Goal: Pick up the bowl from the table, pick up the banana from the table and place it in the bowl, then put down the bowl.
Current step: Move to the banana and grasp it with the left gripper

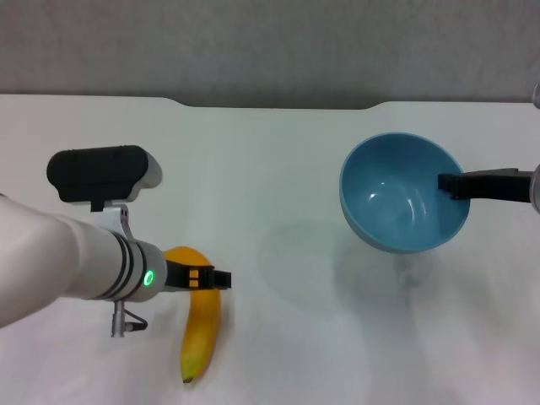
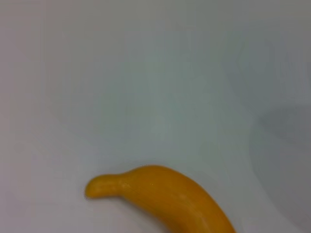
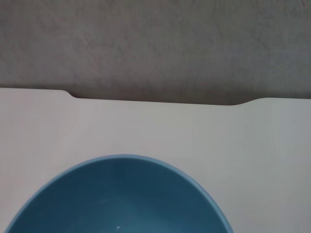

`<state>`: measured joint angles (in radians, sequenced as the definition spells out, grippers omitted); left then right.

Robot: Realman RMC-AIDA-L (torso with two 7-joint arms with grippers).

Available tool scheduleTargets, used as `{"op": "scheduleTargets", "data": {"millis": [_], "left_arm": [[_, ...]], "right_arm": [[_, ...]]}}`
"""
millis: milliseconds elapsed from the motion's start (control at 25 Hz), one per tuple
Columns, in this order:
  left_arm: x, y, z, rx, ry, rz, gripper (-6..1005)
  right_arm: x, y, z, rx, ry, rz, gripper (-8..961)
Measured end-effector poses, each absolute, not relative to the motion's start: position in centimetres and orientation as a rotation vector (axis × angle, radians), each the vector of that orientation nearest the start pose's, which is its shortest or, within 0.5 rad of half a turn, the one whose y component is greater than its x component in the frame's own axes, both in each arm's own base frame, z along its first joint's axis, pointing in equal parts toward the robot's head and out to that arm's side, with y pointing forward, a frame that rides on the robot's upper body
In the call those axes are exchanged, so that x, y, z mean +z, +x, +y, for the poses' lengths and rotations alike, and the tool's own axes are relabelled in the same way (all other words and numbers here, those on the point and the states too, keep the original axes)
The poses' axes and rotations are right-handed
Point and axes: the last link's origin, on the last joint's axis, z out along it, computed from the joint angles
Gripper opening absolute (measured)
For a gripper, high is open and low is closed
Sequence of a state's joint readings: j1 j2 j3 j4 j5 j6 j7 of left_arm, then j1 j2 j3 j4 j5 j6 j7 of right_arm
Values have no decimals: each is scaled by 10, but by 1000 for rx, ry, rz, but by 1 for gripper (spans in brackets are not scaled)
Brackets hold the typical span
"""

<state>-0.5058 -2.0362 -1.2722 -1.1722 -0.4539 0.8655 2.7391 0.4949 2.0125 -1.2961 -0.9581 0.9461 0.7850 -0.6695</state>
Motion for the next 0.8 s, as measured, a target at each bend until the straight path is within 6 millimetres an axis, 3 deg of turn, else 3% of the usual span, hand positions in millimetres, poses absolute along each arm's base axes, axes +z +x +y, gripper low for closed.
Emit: {"op": "scheduleTargets", "data": {"millis": [800], "left_arm": [[-90,-226,357,135,-1992,-1466,882]], "right_arm": [[17,257,412,232,-2113,1152,35]]}}
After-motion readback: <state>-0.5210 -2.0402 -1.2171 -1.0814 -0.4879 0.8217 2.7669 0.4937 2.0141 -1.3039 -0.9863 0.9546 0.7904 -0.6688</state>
